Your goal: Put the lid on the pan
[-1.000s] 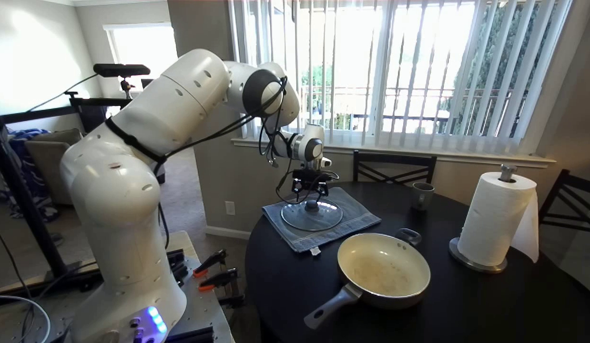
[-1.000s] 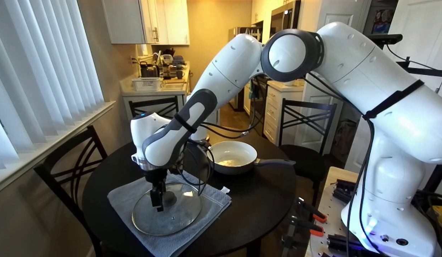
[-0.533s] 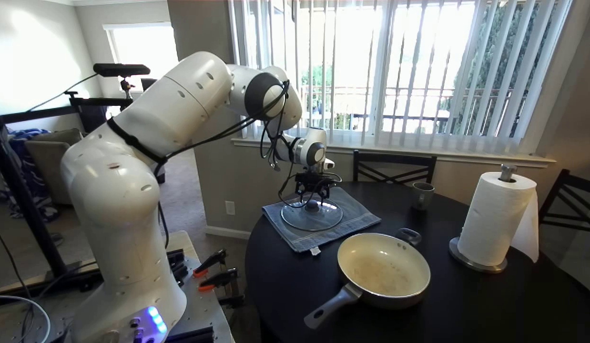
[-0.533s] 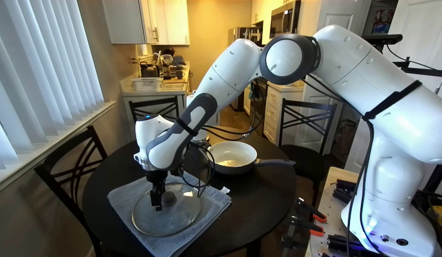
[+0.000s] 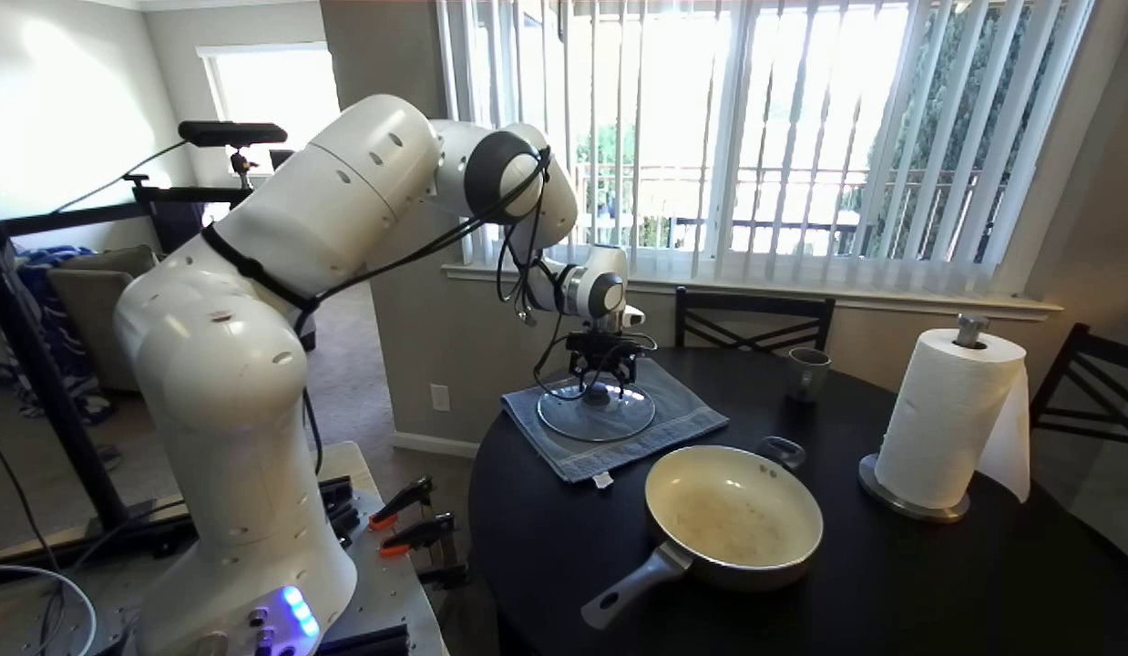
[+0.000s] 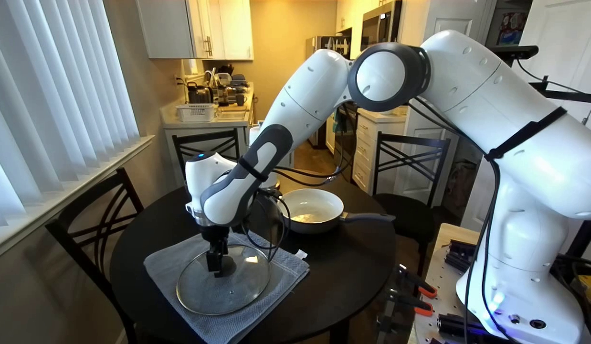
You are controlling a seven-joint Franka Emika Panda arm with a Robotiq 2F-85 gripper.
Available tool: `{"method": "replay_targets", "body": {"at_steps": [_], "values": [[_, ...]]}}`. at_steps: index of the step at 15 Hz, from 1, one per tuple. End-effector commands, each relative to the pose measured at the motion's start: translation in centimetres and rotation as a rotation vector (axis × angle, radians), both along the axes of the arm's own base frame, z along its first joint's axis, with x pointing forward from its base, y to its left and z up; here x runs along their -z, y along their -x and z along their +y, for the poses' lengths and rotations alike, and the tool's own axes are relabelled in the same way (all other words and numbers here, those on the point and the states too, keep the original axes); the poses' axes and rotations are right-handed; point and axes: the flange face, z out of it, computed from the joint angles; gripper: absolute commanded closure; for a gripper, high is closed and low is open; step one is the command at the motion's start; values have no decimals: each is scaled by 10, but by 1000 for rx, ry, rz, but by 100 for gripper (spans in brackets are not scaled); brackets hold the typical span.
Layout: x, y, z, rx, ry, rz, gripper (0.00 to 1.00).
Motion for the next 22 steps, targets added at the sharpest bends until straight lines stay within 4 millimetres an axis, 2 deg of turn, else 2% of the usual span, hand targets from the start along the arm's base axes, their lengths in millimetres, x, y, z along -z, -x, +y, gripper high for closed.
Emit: {"method": "replay_targets", "body": {"at_steps": [1, 9, 10, 11, 17, 22], "values": [[-8, 14, -13, 26, 33, 13, 0], [-16, 16, 2, -18, 54, 7, 0], [-17, 17, 2, -18, 52, 4, 25], [-18, 17, 3, -18, 52, 4, 27], [-21, 19, 7, -19, 44, 0, 66], [-28, 25, 6, -5, 52, -1, 67]]}}
